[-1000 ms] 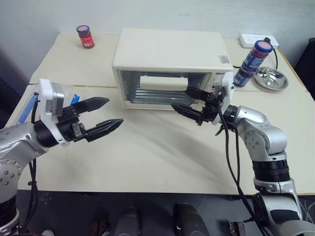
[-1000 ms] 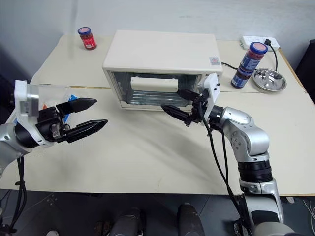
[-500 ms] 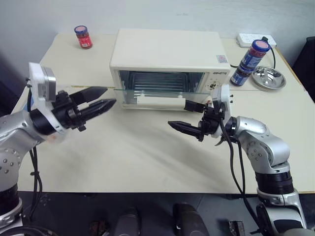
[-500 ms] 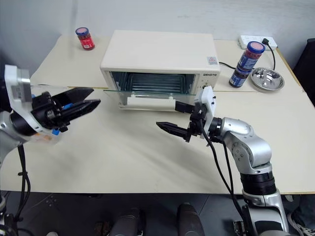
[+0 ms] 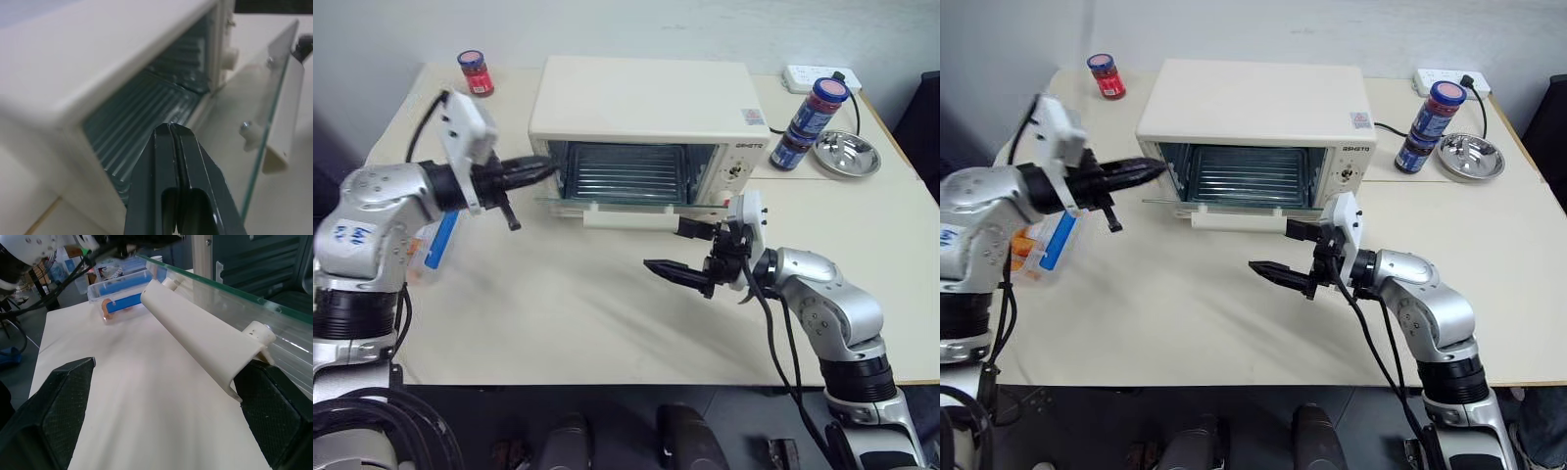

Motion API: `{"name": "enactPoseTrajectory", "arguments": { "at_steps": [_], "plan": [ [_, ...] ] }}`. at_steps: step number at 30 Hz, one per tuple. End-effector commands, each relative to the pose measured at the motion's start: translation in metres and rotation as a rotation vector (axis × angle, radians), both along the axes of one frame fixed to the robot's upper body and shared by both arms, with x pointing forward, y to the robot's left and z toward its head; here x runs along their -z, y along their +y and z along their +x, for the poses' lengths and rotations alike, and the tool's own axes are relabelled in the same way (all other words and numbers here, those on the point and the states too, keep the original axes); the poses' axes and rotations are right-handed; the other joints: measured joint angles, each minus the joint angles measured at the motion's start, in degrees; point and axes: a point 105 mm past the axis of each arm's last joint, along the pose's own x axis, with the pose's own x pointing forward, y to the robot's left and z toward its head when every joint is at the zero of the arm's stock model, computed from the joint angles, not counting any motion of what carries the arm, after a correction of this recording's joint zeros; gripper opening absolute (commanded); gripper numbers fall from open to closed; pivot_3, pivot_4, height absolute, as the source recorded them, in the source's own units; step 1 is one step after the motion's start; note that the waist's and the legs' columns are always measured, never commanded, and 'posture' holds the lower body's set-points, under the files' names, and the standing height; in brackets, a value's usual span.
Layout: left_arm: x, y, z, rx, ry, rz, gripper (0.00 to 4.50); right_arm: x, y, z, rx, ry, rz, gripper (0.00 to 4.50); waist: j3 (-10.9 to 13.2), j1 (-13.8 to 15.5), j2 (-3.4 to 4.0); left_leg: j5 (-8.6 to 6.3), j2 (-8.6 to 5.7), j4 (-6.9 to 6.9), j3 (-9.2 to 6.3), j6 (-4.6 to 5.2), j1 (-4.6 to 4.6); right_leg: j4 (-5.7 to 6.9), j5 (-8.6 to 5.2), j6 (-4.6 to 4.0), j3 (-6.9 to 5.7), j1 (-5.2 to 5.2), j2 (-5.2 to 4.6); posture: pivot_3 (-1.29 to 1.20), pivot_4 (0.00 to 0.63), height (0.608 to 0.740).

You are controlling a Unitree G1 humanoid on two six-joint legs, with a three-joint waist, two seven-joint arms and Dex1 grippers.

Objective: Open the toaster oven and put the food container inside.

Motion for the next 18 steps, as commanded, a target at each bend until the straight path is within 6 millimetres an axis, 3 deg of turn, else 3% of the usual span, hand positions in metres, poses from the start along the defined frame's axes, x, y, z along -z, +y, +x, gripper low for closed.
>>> {"name": "enactPoseTrajectory", "arguments": {
  "at_steps": [1, 6, 12, 15, 18],
  "plan": [
    [-0.003, -0.005, -0.003, 0.046, -0.045, 0.05, 0.01, -0.008, -0.002, -0.006, 0.013, -0.051, 0.008, 4.5, 0.0, 0.06, 0.0, 0.0, 0.02, 0.01, -0.01, 0.0, -0.01, -0.01, 0.0, 0.0, 0.0, 0.0, 0.0, 0.0, 0.15, 0.74],
    [0.007, -0.008, -0.004, 0.071, -0.034, 0.076, 0.01, 0.008, -0.043, -0.01, 0.171, -0.02, -0.087, 4.5, 0.0, 0.72, 0.0, -0.01, -0.04, 0.07, -0.02, 0.01, -0.04, 0.02, 0.0, 0.0, -0.02, 0.03, -0.06, 0.0, 0.15, 0.74],
    [0.029, -0.015, -0.015, 0.112, 0.018, 0.103, 0.01, 0.012, -0.092, -0.041, 0.241, 0.05, -0.179, 4.5, 0.0, 1.56, 0.0, -0.02, -0.1, 0.18, -0.02, 0.07, -0.07, 0.02, 0.01, 0.02, -0.03, 0.1, -0.1, 0.0, 0.15, 0.74],
    [0.054, -0.02, -0.022, 0.115, 0.05, 0.156, 0.01, 0.001, -0.101, -0.057, 0.216, 0.064, -0.178, 4.5, 0.0, 1.67, 0.0, -0.02, -0.05, 0.19, -0.04, 0.07, -0.04, 0.03, 0.01, 0.03, -0.01, 0.11, -0.08, 0.0, 0.15, 0.74],
    [0.073, -0.022, -0.021, 0.088, 0.068, 0.2, 0.01, -0.013, -0.1, -0.059, 0.215, 0.045, -0.147, 4.5, 0.0, 1.8, 0.0, -0.03, 0.04, 0.31, -0.1, 0.07, 0.01, 0.03, 0.03, 0.05, 0.02, 0.16, -0.03, 0.0, 0.15, 0.74]
  ]
}}
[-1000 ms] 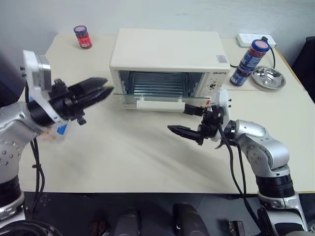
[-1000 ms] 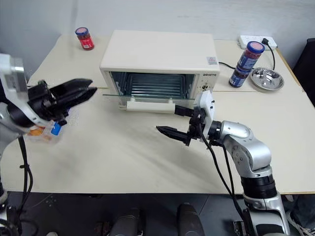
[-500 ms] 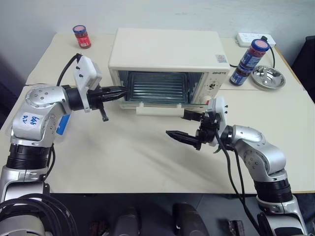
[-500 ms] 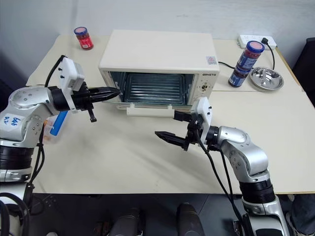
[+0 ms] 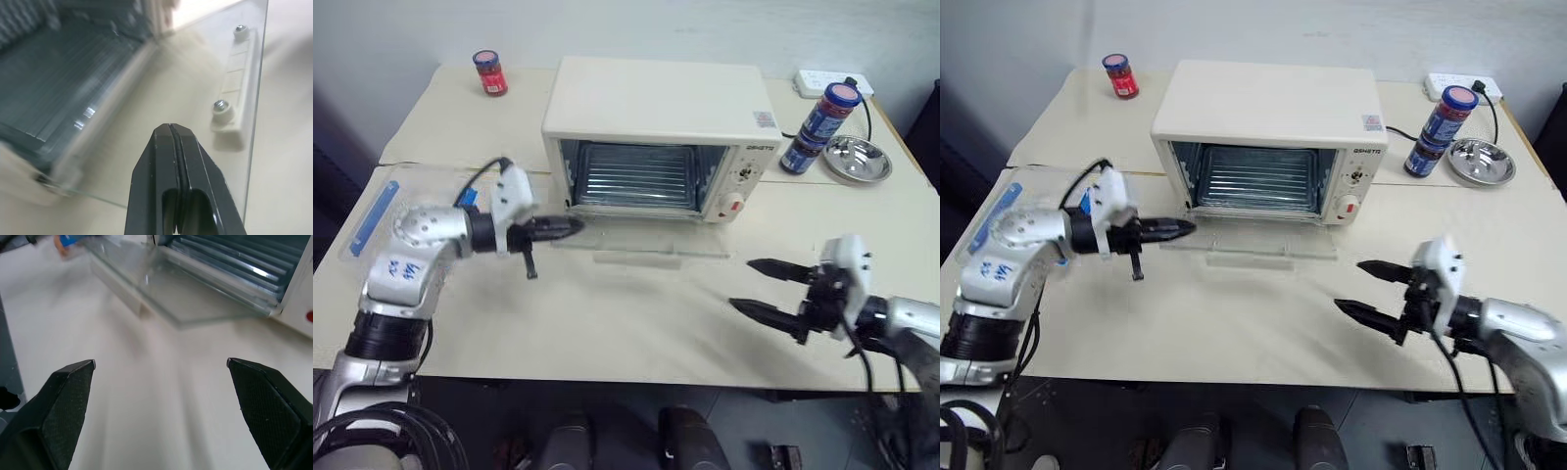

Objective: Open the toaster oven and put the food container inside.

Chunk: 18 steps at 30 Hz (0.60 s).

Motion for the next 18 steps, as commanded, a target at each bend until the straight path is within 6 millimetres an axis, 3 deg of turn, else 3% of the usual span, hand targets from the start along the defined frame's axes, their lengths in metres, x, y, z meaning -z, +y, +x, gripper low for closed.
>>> {"name": "enactPoseTrajectory", "arguments": {
  "at_steps": [1, 5, 10, 13, 17, 18],
  "plan": [
    [0.009, -0.007, -0.001, -0.008, -0.048, 0.063, 0.01, -0.025, 0.008, -0.006, -0.042, -0.068, 0.035, 4.5, 0.0, 0.14, 0.0, 0.0, 0.03, 0.07, 0.0, 0.0, 0.0, -0.01, 0.0, 0.0, -0.01, 0.02, 0.04, 0.0, 0.15, 0.74],
    [0.03, -0.008, 0.009, -0.081, -0.046, 0.115, 0.01, -0.035, 0.02, -0.005, -0.08, -0.098, 0.042, 4.5, 0.0, 0.33, 0.0, -0.02, 0.01, 0.18, -0.02, 0.04, -0.02, -0.08, 0.0, 0.0, 0.0, 0.05, 0.03, 0.0, 0.15, 0.74],
    [0.031, -0.009, 0.006, -0.131, -0.057, 0.084, 0.01, -0.046, 0.034, -0.004, -0.152, -0.129, 0.042, 4.5, 0.0, 0.39, 0.0, -0.06, 0.0, 0.18, -0.08, 0.1, -0.06, 0.04, 0.01, 0.01, -0.02, 0.06, -0.01, 0.0, 0.15, 0.74],
    [0.013, 0.0, 0.002, -0.212, -0.08, -0.004, 0.01, -0.057, 0.043, 0.002, -0.197, -0.159, 0.05, 4.5, 0.0, 0.14, 0.0, -0.07, 0.0, 0.19, -0.14, 0.11, -0.05, 0.03, 0.02, 0.02, 0.0, 0.06, -0.04, 0.0, 0.15, 0.74],
    [-0.036, 0.029, -0.016, -0.427, -0.083, -0.293, 0.01, -0.07, 0.054, 0.009, -0.282, -0.179, 0.078, 4.5, 0.01, -0.1, -0.01, -0.07, 0.22, 0.18, -0.21, 0.11, -0.07, 0.06, 0.03, 0.03, 0.04, -0.03, -0.03, 0.0, 0.15, 0.74],
    [-0.043, 0.038, -0.021, -0.509, -0.078, -0.361, 0.19, -0.072, 0.056, 0.011, -0.303, -0.176, 0.085, 4.5, 0.01, -0.08, -0.01, -0.07, 0.26, 0.18, -0.26, 0.11, -0.08, 0.07, 0.03, 0.03, 0.01, -0.03, -0.04, 0.0, 0.15, 0.74]
  ]
}}
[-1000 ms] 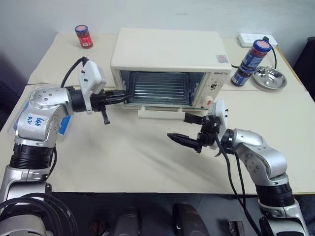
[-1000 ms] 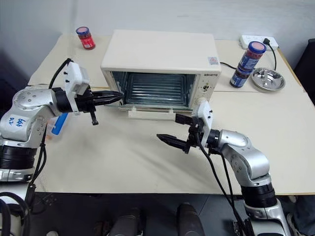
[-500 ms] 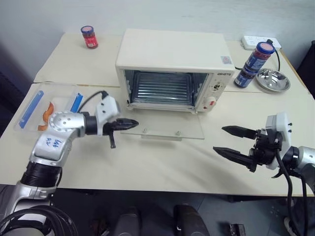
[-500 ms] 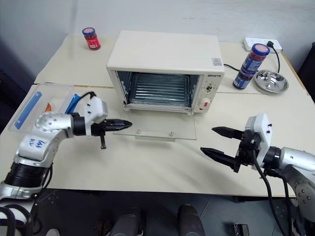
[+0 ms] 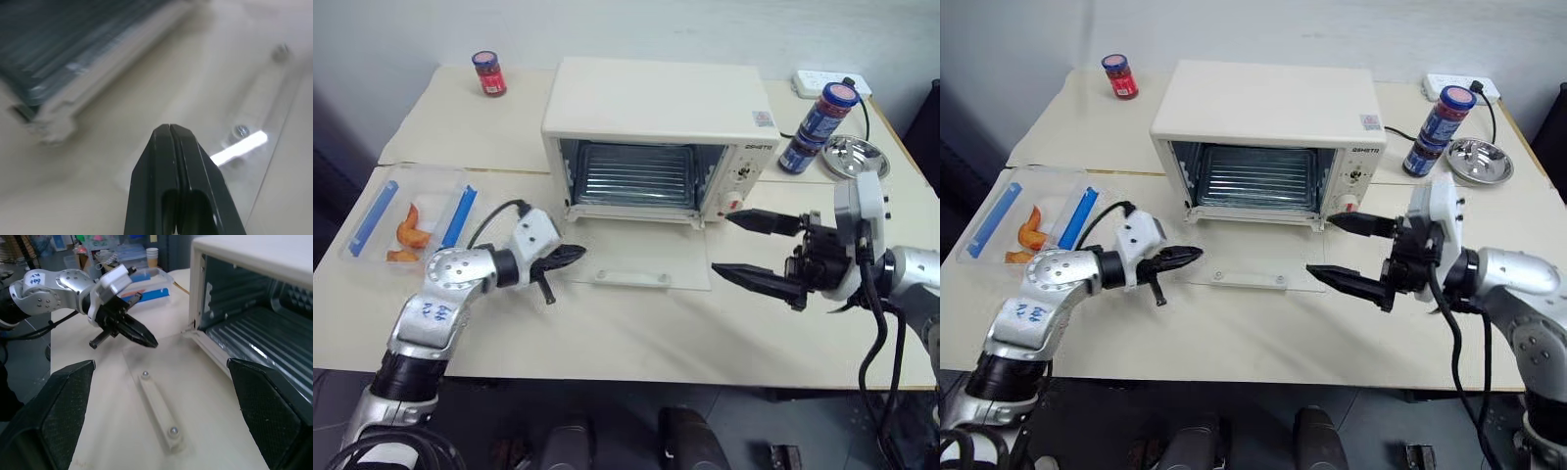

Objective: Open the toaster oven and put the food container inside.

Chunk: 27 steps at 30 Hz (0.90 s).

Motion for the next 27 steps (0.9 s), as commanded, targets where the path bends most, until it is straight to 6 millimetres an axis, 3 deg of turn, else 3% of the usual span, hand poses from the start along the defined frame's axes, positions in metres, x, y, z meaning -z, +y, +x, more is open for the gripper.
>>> {"name": "enactPoseTrajectory", "arguments": {
  "at_steps": [1, 5, 8, 11, 14, 20, 24, 27],
  "plan": [
    [-0.051, 0.034, -0.022, -0.261, -0.074, -0.251, 0.37, -0.01, 0.009, 0.003, -0.091, -0.003, 0.018, 4.5, 0.0, 0.1, 0.0, 0.0, 0.0, -0.01, -0.01, 0.0, -0.02, 0.0, 0.0, 0.0, 0.01, 0.0, -0.05, 0.0, 0.15, 0.74],
    [-0.055, 0.066, -0.049, -0.618, -0.109, -0.432, 1.45, -0.011, 0.016, 0.012, -0.166, 0.022, 0.012, 4.5, 0.0, 0.15, -0.01, -0.08, -0.15, 0.05, 0.02, 0.15, 0.0, -0.02, 0.05, 0.09, 0.08, 0.05, -0.23, 0.0, 0.15, 0.74],
    [-0.056, 0.104, -0.06, -0.956, -0.137, -0.619, 2.36, -0.01, 0.019, 0.015, -0.206, 0.032, 0.005, 4.5, 0.01, 0.91, -0.07, -0.1, -0.15, 0.32, -0.15, 0.16, -0.16, -0.06, 0.1, 0.13, -0.07, 0.11, -0.21, 0.0, 0.15, 0.74],
    [-0.041, 0.136, -0.075, -1.28, -0.085, -0.837, 2.94, -0.012, 0.022, 0.018, -0.232, 0.014, 0.003, 4.5, 0.0, 1.42, -0.11, -0.09, -0.24, 0.4, -0.22, 0.15, -0.09, -0.27, 0.17, 0.18, -0.15, 0.37, -0.18, 0.0, 0.15, 0.74],
    [-0.028, 0.149, -0.08, -1.41, -0.002, -0.907, 3.75, -0.014, 0.025, 0.023, -0.235, -0.011, 0.002, 4.5, 0.0, 1.46, -0.11, -0.1, -0.46, 0.31, -0.24, 0.15, 0.03, -0.67, 0.22, 0.22, -0.22, 0.61, -0.12, 0.0, 0.15, 0.74],
    [-0.013, 0.169, -0.075, -1.538, 0.146, -1.002, 3.75, -0.018, 0.031, 0.023, -0.229, -0.023, 0.026, 4.5, 0.0, 1.62, -0.11, -0.11, -0.44, 0.23, -0.36, 0.09, -0.06, -0.62, 0.25, 0.18, -0.35, 0.6, -0.1, 0.0, 0.15, 0.74],
    [-0.015, 0.171, -0.058, -1.504, 0.196, -1.007, 3.75, -0.016, 0.032, 0.019, -0.213, -0.021, 0.037, 4.5, 0.0, 1.68, -0.11, -0.12, -0.46, 0.24, -0.44, 0.08, -0.07, -0.69, 0.28, 0.16, -0.45, 0.67, -0.11, 0.0, 0.15, 0.74],
    [-0.006, 0.175, -0.046, -1.53, 0.281, -1.017, 3.75, -0.013, 0.032, 0.014, -0.192, -0.019, 0.053, 4.5, 0.01, 1.68, -0.11, -0.13, -0.45, 0.23, -0.48, 0.05, -0.07, -0.69, 0.28, 0.16, -0.49, 0.68, -0.11, 0.0, 0.15, 0.74]
  ]
}}
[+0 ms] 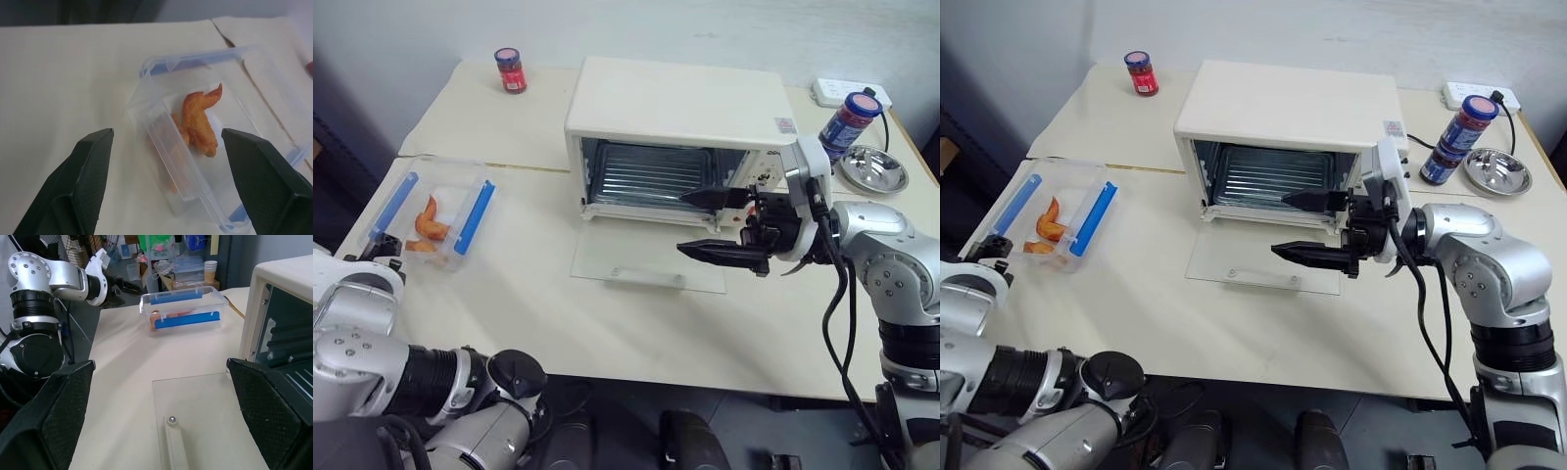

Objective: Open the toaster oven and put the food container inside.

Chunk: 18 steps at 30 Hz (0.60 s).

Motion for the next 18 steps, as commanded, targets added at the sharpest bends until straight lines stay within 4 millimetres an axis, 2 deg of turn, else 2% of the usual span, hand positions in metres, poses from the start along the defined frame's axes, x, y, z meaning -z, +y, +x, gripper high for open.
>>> {"name": "enactPoseTrajectory", "arguments": {
  "at_steps": [1, 4, 7, 16, 18],
  "plan": [
    [-0.002, 0.008, 0.009, -0.017, 0.018, -0.012, 3.75, -0.011, 0.0, -0.012, 0.012, -0.044, 0.043, 4.5, 0.0, -0.01, 0.0, 0.0, 0.0, 0.0, -0.01, -0.01, 0.0, -0.01, 0.0, 0.0, -0.03, 0.0, 0.0, 0.0, 0.15, 0.74],
    [-0.001, 0.008, 0.014, -0.009, 0.031, -0.007, 3.75, -0.011, 0.0, -0.014, 0.022, -0.044, 0.05, 4.5, 0.01, -0.23, -0.01, -0.01, 0.0, -0.01, 0.0, -0.02, -0.01, -0.01, 0.0, 0.0, -0.03, 0.0, -0.01, 0.0, 0.15, 0.74],
    [0.01, 0.013, 0.017, -0.039, 0.087, -0.062, 3.21, -0.009, -0.004, -0.017, 0.053, -0.043, 0.051, 4.5, 0.01, -0.25, -0.01, -0.01, 0.04, -0.02, 0.01, -0.04, 0.0, -0.02, 0.01, 0.01, -0.05, -0.01, 0.01, 0.0, 0.15, 0.74],
    [0.019, 0.03, 0.014, -0.095, 0.153, -0.084, 0.43, -0.012, -0.01, -0.017, 0.09, -0.053, 0.044, 4.5, 0.01, -0.74, -0.01, -0.02, 0.08, -0.06, 0.04, -0.07, 0.01, -0.03, 0.01, 0.0, -0.06, -0.01, 0.01, 0.0, 0.15, 0.74],
    [0.021, 0.036, 0.011, -0.089, 0.191, -0.071, 0.15, -0.012, -0.011, -0.017, 0.094, -0.053, 0.042, 4.5, 0.01, -0.95, -0.01, -0.02, 0.08, -0.07, 0.04, -0.07, 0.02, -0.03, 0.01, 0.0, -0.07, -0.02, 0.01, 0.0, 0.15, 0.74]
  ]
}}
